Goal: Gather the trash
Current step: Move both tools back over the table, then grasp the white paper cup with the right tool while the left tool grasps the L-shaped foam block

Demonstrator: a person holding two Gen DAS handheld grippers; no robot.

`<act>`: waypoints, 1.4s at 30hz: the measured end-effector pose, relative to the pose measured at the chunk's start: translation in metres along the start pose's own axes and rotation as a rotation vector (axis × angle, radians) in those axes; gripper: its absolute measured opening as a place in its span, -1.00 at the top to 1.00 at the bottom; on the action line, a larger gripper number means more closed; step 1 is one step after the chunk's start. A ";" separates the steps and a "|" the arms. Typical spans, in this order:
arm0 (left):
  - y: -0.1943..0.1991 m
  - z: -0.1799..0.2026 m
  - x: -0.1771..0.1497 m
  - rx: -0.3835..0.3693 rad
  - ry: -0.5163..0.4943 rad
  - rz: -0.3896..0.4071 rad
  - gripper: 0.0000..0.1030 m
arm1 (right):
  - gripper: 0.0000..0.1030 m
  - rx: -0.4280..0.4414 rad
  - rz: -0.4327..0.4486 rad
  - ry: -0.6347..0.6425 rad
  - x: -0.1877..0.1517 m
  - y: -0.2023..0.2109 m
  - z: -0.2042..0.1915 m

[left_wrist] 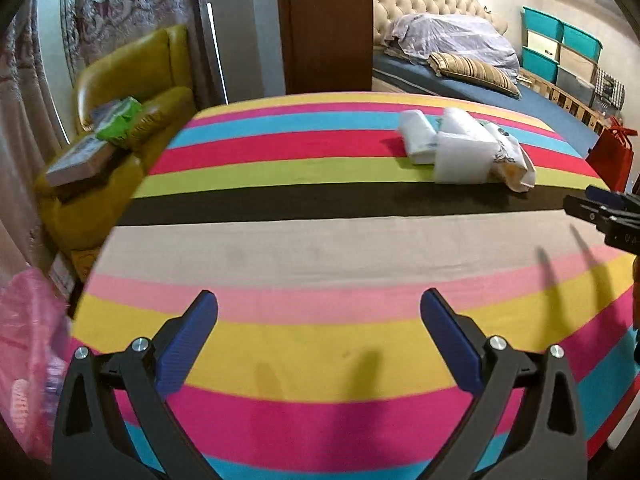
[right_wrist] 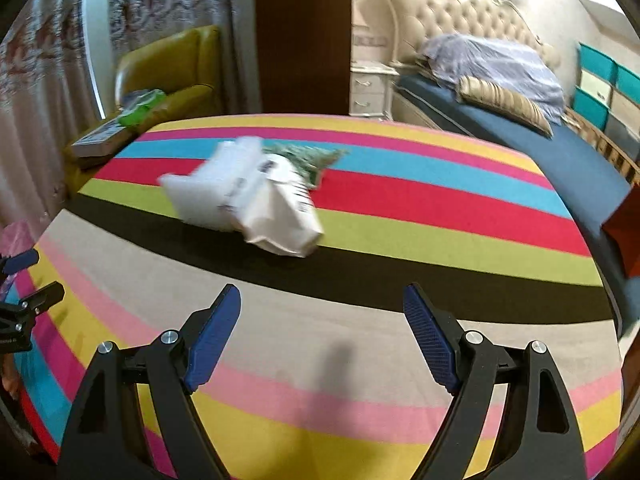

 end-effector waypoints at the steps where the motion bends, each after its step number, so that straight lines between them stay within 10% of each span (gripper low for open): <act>1: -0.004 0.004 0.002 -0.010 0.011 -0.011 -0.91 | -0.53 -0.003 -0.005 -0.008 0.000 -0.003 0.003; 18: -0.021 0.006 0.004 -0.011 0.045 -0.070 -0.91 | -0.53 0.001 -0.047 0.154 0.060 -0.061 -0.056; 21: -0.026 0.010 0.007 -0.019 0.052 -0.085 -0.91 | -0.18 0.018 -0.049 0.167 0.064 -0.060 -0.060; 42: -0.078 0.123 0.096 -0.110 -0.002 -0.006 -0.88 | 0.02 -0.072 0.055 0.003 0.004 0.014 0.032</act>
Point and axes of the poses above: each gripper's, at about its wrist camera, not at the fingertips, and y roughly against the way its jaws point, z to its right, x to its top, the point moved 2 cm from there along -y, roughly the way its jaws point, and after that the axes turned 1 degree about z, right-handed, at the moved point
